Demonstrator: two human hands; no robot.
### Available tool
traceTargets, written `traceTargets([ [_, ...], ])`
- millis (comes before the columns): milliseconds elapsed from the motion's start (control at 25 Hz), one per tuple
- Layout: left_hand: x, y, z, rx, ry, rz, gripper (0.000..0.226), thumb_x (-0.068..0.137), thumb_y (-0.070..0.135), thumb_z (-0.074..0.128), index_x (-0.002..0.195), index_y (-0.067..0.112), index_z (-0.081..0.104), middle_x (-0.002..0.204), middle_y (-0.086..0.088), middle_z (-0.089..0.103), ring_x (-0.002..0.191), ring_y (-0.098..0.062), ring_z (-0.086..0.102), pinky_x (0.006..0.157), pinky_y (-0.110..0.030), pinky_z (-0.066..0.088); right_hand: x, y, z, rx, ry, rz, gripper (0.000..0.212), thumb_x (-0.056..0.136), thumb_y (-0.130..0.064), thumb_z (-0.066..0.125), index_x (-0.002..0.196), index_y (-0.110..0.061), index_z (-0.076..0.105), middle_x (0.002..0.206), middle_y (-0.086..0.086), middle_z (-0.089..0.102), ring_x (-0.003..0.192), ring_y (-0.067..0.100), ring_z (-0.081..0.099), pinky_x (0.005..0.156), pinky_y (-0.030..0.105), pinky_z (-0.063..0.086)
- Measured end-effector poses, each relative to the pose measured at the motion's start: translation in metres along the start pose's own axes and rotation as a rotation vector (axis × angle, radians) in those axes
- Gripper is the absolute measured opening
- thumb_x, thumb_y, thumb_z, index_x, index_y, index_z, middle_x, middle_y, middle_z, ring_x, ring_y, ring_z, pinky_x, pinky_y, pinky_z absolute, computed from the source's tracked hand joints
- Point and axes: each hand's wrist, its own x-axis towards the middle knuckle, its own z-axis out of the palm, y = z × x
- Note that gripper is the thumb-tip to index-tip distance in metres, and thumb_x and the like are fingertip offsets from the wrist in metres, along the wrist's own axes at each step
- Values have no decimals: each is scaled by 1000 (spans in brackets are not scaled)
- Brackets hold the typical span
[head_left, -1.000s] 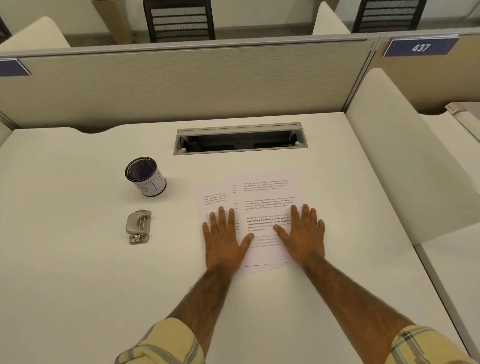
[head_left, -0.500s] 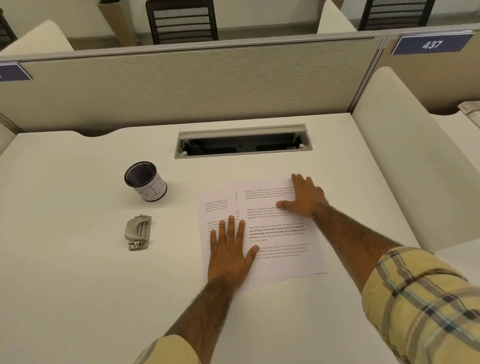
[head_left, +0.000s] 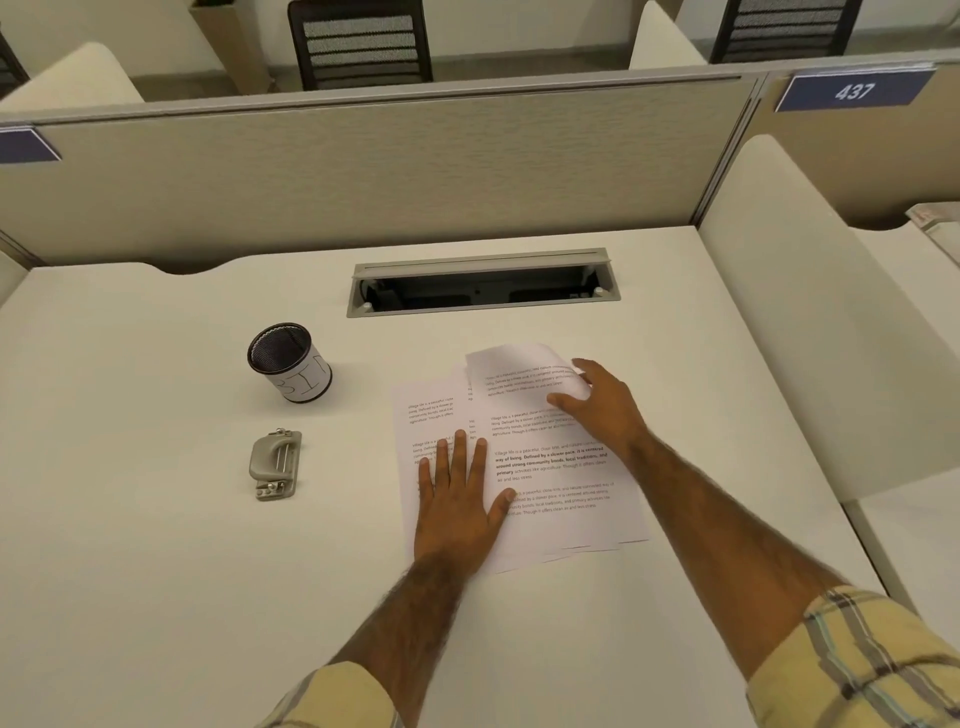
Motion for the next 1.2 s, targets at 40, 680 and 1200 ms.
traceTargets([
  [40,0,0,-1,2,-4,4,81,94,74,0,160,30,-20,167,1,-31,154,-23,-29,127,-49,-12,-6,2,0,108,40,47,78,81,-42,80,147,-21,43,138,0,58,117,22,59,96,36,51],
  [680,-13,-44,-3,65,31,-7,82,95,71,-5,161,24,-16,167,-1,-28,156,-23,-23,123,-43,-19,-14,1,-1,-494,-259,-192,82,88,-82,19,153,-36,40,164,-1,33,154,29,18,121,57,19],
  [1200,-13,-42,3,12,45,-11,81,93,73,-8,159,28,-23,166,2,-33,154,-19,-28,123,-42,-18,-12,3,-6,-368,-255,-174,79,92,-71,42,158,-34,19,161,-3,38,151,29,28,118,51,28],
])
